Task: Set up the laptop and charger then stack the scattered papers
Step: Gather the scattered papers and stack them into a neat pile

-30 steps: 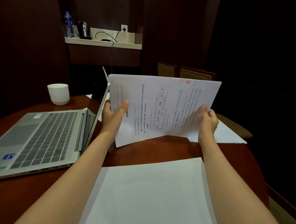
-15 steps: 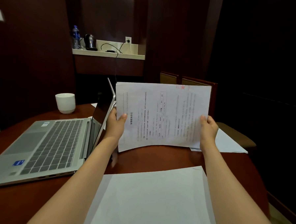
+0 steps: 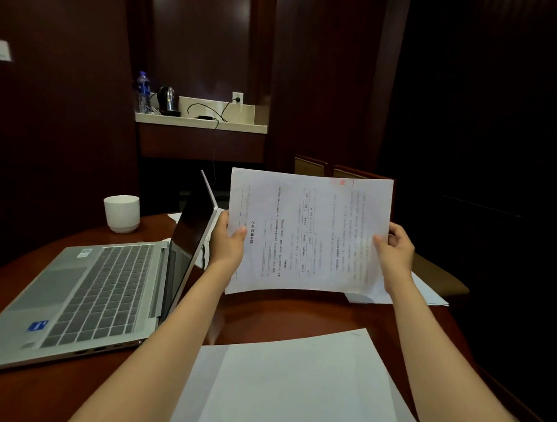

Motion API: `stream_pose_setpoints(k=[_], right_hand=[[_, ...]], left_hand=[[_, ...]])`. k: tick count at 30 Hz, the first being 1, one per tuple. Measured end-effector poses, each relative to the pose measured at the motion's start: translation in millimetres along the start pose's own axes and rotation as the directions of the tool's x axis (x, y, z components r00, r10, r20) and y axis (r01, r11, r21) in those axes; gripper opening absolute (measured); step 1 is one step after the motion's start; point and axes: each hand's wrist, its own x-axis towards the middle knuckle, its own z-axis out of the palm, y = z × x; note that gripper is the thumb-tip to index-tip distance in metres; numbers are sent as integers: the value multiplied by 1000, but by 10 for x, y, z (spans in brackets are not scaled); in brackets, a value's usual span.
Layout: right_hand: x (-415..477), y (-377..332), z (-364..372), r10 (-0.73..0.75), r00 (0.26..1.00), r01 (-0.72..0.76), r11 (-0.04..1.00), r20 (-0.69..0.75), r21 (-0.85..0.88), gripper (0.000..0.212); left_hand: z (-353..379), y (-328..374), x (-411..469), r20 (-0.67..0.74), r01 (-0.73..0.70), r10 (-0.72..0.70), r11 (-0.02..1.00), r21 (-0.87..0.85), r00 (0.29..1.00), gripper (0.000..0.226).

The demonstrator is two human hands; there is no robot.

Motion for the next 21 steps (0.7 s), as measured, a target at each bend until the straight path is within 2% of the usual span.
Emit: stream_pose_setpoints(k=[3,5,7,8,10,13,17,21], right_hand=[[0,-97,-196,24,1000,-24,1000,11,9,20],[-45,-113,-310,64,998,-64,997,13,33,19],[-92,-93,-407,98,995,-98,993,9,58,20],[-115,-82,-449,117,993,-117,991,3,63,20],[-155,-74,-515,152,988,-151,985,-8,78,21],[-176,-91,-591,204,979,-200,971,-21,129,23],[-135,-239,-717,241,970,-225,947,-42,231,27],[-117,-350,-857,217,976,-213,951,8,225,27]], left_hand=[[60,69,-19,22,-34,32,997,71,999,50],[115,112,-72,-15,-63,67,976,211,998,70],[178,151,-152,-78,-139,194,883,448,978,88],[224,166,-195,-62,-210,289,812,545,955,91],[343,205,-283,92,-377,420,671,638,903,89],[515,311,-366,309,-527,453,512,678,837,81],[659,483,-308,424,-602,451,398,693,786,71],[753,677,-272,478,-687,540,292,666,693,60]])
